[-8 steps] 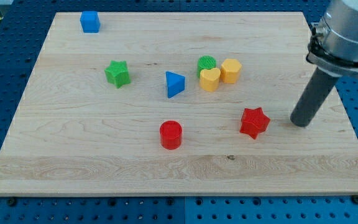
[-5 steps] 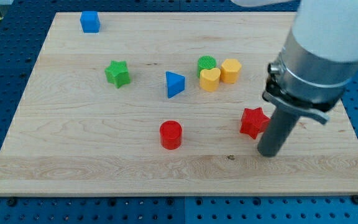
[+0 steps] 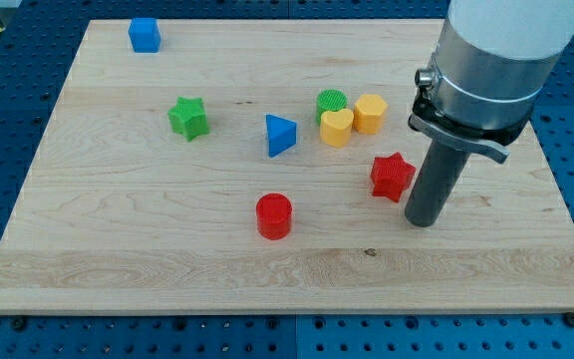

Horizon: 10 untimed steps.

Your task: Move red star towards the hexagon

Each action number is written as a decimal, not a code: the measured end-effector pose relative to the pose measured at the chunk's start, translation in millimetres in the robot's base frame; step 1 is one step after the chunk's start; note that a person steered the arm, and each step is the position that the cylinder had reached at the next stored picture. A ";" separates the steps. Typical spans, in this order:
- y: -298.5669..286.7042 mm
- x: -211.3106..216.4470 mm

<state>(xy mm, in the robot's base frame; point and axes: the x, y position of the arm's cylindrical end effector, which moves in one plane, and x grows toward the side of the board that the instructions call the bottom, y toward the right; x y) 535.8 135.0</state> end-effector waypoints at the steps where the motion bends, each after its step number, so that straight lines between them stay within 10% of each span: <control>1: -3.0 3.6; 4: 6.7 -56.8; 10: -37.9 -19.9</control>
<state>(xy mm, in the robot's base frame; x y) 515.9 97.1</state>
